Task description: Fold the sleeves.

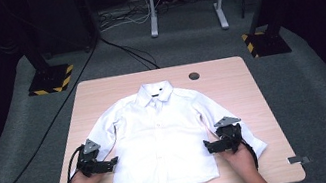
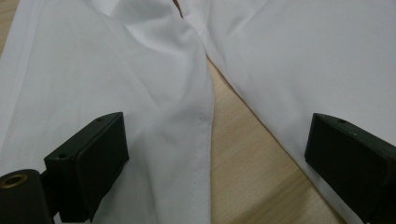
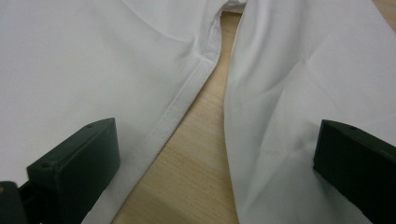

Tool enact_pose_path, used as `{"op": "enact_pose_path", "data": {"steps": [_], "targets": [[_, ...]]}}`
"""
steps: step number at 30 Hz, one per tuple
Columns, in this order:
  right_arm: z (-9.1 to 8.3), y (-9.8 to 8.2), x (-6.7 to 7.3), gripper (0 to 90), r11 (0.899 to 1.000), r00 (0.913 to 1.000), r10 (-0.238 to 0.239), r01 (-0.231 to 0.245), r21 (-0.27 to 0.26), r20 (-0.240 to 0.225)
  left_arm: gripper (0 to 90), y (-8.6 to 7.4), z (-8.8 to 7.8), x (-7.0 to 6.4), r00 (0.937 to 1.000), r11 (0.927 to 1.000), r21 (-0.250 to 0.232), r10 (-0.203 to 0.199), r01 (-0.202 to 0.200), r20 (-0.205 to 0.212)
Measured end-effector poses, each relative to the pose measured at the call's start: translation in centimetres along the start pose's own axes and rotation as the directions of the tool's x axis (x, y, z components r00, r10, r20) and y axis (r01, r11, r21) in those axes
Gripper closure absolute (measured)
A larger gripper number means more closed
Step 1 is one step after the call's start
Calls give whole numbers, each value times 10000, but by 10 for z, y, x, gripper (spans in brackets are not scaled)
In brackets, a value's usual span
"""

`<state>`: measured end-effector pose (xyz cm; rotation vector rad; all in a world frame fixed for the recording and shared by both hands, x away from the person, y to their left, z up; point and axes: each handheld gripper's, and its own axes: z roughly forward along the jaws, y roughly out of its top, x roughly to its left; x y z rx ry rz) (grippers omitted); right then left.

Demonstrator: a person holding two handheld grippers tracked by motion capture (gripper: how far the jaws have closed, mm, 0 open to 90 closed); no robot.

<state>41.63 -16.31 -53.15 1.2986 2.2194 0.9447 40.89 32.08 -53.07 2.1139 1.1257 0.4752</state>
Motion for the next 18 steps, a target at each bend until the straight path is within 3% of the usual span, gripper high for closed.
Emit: {"op": "enact_pose_path", "data": {"steps": [18], "targets": [[0, 0, 0, 0, 10000, 10000, -4, 4, -1, -7, 64, 0, 0, -1, 10000, 10000, 1, -30, 30, -27]]}}
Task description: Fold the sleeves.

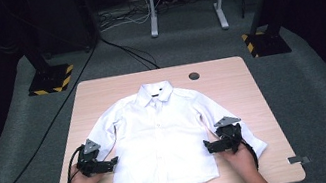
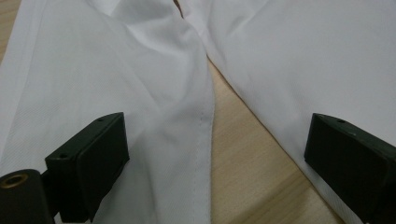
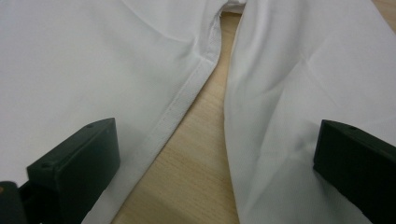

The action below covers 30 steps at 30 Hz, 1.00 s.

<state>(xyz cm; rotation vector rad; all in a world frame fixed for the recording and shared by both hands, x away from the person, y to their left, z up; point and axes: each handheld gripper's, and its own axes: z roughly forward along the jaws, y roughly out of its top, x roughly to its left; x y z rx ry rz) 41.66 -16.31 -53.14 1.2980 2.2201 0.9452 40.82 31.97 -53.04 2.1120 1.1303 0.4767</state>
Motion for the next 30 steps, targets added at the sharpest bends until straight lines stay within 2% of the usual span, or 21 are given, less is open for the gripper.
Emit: {"op": "enact_pose_path", "data": {"steps": [5, 8, 14, 17, 19, 30], "targets": [[0, 0, 0, 0, 10000, 10000, 2, -2, 4, -1, 69, -1, -2, -1, 10000, 10000, -25, 43, -43, 82], [0, 0, 0, 0, 10000, 10000, 2, -2, 2, -2, 78, -2, -4, 0, 9999, 9999, -52, 100, -100, -8], [0, 0, 0, 0, 10000, 10000, 2, -2, 6, -4, 106, -1, -12, 10, 9986, 9984, -292, -487, 493, 228], [0, 0, 0, 0, 10000, 10000, 0, 0, 2, -3, 107, -1, -15, 13, 9990, 9985, -331, -428, 431, 100], [0, 0, 0, 0, 10000, 10000, 0, 0, 6, -4, 108, -1, -17, 16, 9985, 9982, -309, -501, 508, 235], [0, 0, 0, 0, 10000, 10000, 0, 0, 1, -2, 154, -2, -29, 26, 9953, 9950, -339, -928, 937, 268]]}}
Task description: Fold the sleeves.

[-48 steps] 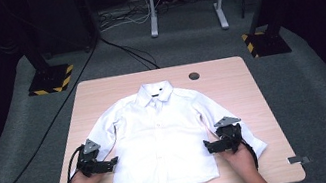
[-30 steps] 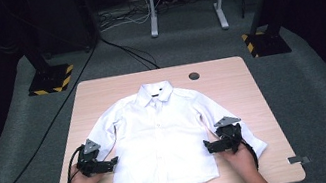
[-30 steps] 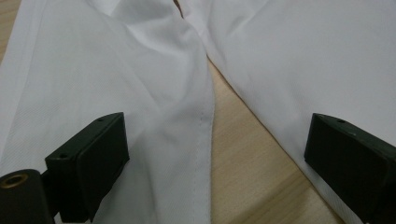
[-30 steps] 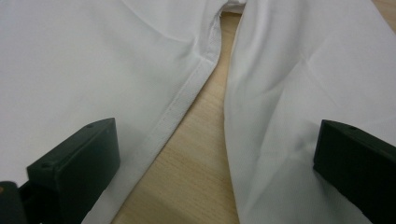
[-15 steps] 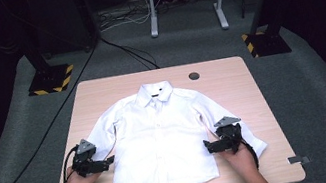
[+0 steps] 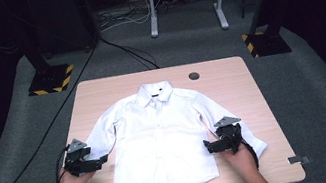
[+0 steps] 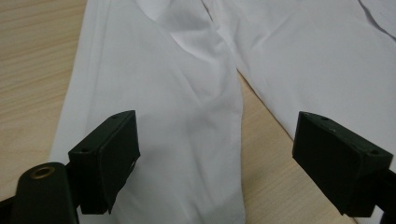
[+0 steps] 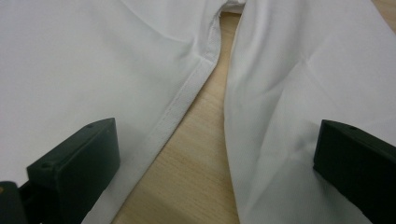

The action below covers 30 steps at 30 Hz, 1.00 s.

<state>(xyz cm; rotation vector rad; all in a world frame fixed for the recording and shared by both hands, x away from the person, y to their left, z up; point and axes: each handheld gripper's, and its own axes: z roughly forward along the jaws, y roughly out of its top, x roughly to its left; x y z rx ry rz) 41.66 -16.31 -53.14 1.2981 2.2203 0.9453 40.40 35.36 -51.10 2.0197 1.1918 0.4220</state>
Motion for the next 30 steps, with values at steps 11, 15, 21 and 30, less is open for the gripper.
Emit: {"op": "enact_pose_path", "data": {"steps": [11, 15, 21, 30], "targets": [[0, 0, 0, 0, 10000, 10000, 3, -3, 2, -1, 254, -1, -15, 9, 9986, 9990, -329, -304, 290, -431], [0, 0, 0, 0, 10000, 10000, 1, -1, 0, -1, 288, -2, -20, 15, 9974, 9980, -410, -504, 483, -521], [0, 0, 0, 0, 10000, 10000, 4, -4, 2, -1, 349, -4, -29, 23, 9947, 9956, -528, -804, 770, -644], [0, 0, 0, 0, 10000, 10000, 3, -3, 1, -1, 475, -10, -40, 37, 9905, 9938, -482, -1039, 998, -901]]}}
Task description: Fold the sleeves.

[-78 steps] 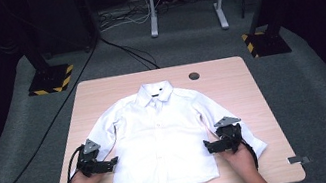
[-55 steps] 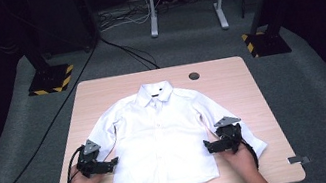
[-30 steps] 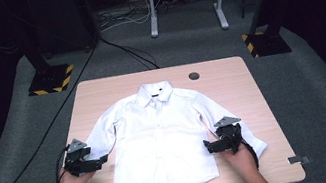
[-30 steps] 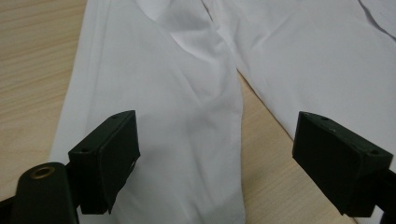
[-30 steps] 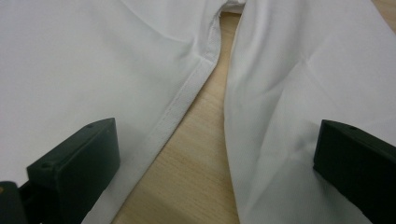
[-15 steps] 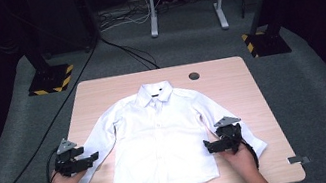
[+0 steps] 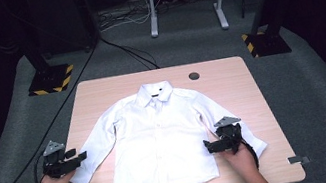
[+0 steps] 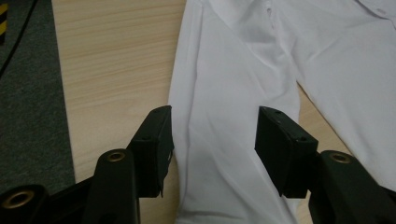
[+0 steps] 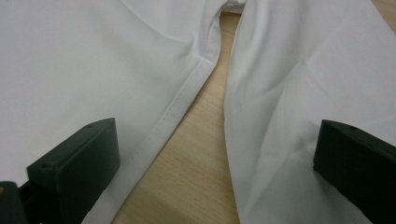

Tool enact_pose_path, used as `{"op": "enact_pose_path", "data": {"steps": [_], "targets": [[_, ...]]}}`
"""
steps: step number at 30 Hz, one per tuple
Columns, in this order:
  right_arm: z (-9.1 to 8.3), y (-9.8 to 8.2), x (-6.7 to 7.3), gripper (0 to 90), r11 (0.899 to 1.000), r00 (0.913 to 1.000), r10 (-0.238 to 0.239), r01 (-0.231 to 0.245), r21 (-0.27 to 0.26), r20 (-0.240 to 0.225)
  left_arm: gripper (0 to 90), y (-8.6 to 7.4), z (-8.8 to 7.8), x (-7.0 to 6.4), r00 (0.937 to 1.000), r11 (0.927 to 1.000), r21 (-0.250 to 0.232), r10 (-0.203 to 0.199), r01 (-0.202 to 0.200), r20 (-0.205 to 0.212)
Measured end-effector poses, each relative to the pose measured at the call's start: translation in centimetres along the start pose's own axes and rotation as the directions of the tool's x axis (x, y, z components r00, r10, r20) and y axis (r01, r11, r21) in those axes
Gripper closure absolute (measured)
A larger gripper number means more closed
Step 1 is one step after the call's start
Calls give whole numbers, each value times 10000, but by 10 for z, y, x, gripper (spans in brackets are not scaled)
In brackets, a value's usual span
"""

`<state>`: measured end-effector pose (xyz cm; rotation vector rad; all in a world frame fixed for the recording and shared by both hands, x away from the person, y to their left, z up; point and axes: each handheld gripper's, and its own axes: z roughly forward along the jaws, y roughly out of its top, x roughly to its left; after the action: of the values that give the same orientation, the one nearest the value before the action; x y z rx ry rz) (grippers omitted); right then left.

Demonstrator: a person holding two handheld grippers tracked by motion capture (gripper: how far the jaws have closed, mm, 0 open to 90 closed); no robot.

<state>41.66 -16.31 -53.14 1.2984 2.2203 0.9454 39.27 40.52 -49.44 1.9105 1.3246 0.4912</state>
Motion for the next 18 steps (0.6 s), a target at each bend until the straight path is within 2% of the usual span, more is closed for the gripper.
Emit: {"op": "enact_pose_path", "data": {"steps": [7, 18], "targets": [[0, 0, 0, 0, 10000, 10000, 0, 0, 1, 0, 565, -4, 1, 6, 9998, 9993, 365, 3, 4, -203], [0, 0, 0, 0, 10000, 10000, -1, 1, 1, 0, 637, -7, 3, 8, 9994, 9972, 742, 109, -85, -319]]}}
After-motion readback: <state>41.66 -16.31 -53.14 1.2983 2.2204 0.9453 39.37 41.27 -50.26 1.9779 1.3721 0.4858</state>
